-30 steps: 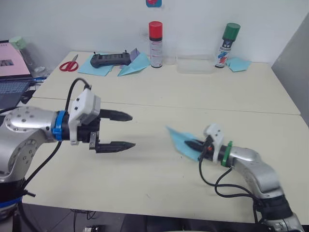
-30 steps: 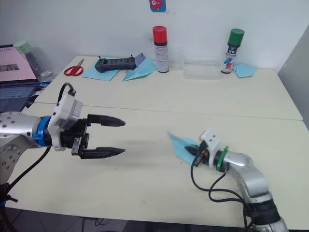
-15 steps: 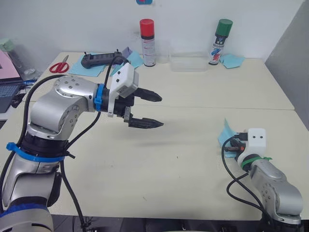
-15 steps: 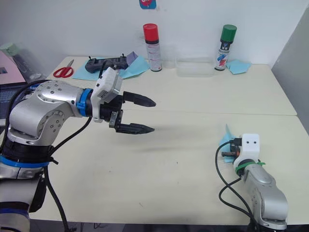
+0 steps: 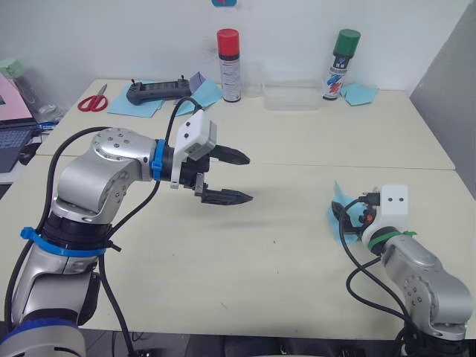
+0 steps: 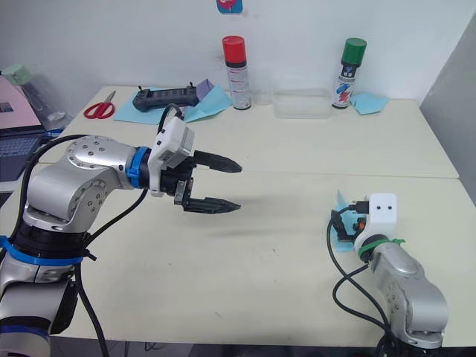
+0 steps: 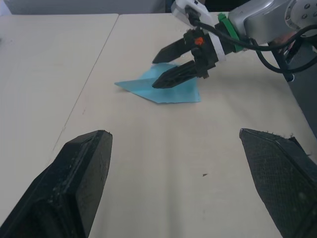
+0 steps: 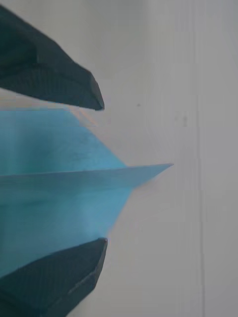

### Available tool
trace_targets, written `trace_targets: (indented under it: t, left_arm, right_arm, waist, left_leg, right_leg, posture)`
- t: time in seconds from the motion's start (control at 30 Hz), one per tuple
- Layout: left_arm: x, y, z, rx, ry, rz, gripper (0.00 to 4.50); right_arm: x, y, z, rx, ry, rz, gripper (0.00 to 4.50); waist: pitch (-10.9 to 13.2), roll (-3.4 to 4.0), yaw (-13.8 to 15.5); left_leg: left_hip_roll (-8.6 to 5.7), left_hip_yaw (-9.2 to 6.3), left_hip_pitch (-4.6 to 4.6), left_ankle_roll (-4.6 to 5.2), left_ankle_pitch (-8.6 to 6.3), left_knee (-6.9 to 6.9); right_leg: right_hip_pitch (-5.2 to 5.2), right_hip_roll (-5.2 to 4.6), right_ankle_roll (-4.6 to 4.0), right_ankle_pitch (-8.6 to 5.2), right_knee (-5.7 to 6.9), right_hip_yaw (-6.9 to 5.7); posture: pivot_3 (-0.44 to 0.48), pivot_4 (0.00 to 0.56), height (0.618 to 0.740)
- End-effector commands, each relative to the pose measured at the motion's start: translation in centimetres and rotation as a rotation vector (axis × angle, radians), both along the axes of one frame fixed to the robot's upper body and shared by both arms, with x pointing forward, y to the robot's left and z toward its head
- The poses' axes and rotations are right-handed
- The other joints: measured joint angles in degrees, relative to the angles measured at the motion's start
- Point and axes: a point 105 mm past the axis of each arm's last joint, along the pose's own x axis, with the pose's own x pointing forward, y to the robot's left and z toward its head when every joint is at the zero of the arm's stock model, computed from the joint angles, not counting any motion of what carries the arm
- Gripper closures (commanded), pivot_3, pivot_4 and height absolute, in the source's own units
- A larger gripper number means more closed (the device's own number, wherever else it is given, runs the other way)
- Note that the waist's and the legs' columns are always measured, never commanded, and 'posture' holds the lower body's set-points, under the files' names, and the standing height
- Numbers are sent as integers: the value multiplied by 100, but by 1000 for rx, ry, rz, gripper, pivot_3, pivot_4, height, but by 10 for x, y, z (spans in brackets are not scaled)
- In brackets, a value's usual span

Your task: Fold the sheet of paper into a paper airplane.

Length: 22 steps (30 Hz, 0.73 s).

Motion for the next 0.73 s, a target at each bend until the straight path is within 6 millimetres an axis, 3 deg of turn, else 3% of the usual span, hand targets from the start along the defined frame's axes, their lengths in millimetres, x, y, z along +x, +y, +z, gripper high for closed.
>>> trace_targets:
  t: [0.03, 0.1, 0.13, 0.2, 0.23, 0.33, 0.47, 0.57, 0.73]
  left_arm:
    - [0, 19, 6, -5, -37, 71, 0]
    - [-1, 43, -10, 30, -3, 142, 0]
    - [-1, 56, -18, 64, 6, 174, 0]
    - [1, 85, -24, 71, 40, 312, 0]
    - [1, 100, -23, 67, 34, 378, 0]
    - [9, 150, -27, 147, -76, 636, 0]
    - [10, 206, -11, 82, -134, 866, 0]
    - [1, 218, -8, 115, -159, 850, 0]
    - [1, 217, -3, 74, -141, 842, 0]
  right_arm:
    - [1, -5, 37, -64, -115, 82, 44]
    - [-3, -8, 52, -94, -121, 284, 44]
    - [-14, -8, 52, -180, -100, 447, 44]
    - [-53, -33, 38, -424, 58, 780, 44]
    - [-62, -55, 40, -441, 155, 797, 44]
    - [-54, -106, 70, -435, 189, 616, 44]
    - [-49, -120, 92, -384, 153, 578, 44]
    - [-44, -125, 95, -370, 159, 588, 44]
    - [-30, -122, 96, -353, 139, 607, 44]
  waist:
    - [3, 5, -7]
    - [15, 26, -52]
    - [15, 27, -49]
    - [20, 27, 26]
    - [22, 24, 71]
    - [27, 13, 70]
    - [28, 11, 18]
    - [29, 9, 13]
    - [30, 12, 39]
  left_leg:
    - [-1, 0, 0, 0, 0, 0]
    - [-3, 13, 1, 0, 0, 1]
    - [-8, 19, 4, 0, 0, -2]
    - [-7, 8, -2, 2, -2, -4]
    - [-10, 8, -1, 5, -3, -12]
    - [0, 6, -6, 15, -9, -8]
    - [-3, 26, 4, 15, -9, 2]
    - [1, 29, 8, 14, -8, 4]
    - [-3, 44, 1, 14, -8, 7]
  right_leg:
    - [0, 0, 0, 0, 0, 0]
    - [-1, -6, 1, 0, -3, 13]
    - [0, -13, 2, 0, -6, 16]
    - [1, -12, 6, -5, -20, -2]
    - [4, -13, 8, -10, -24, -6]
    - [16, -13, 5, -13, -49, -18]
    - [18, -20, 16, 6, -48, 5]
    - [19, -19, 14, 11, -47, 6]
    - [14, -27, 21, 15, -50, 14]
  posture:
    - [0, 150, 740]
    - [0, 150, 740]
    - [0, 150, 740]
    - [0, 150, 740]
    - [0, 150, 740]
    - [0, 150, 740]
    - [0, 150, 740]
    - [0, 150, 740]
    - [0, 150, 740]
